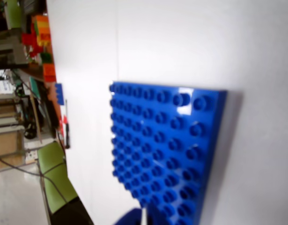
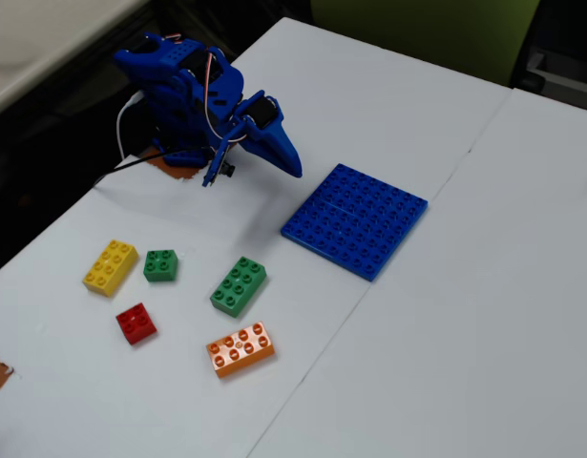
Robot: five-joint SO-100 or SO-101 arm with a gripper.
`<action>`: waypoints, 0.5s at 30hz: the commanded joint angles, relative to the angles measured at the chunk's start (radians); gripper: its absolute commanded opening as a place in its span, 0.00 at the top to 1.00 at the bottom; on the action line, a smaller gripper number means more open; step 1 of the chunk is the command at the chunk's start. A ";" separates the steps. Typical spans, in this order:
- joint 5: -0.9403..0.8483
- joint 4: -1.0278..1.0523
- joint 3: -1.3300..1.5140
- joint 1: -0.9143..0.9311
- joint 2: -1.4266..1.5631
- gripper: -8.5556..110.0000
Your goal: Pick up the 2x2 green block and go up the 8x8 blue block.
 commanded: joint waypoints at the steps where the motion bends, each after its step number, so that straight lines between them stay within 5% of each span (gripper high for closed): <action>1: 0.005 0.000 0.040 0.002 0.043 0.93; 11: -0.034 0.000 0.040 -0.020 0.046 0.93; 13: -0.449 -0.029 0.041 -0.014 0.046 0.93; 15: -0.664 -0.104 0.041 -0.008 0.046 0.93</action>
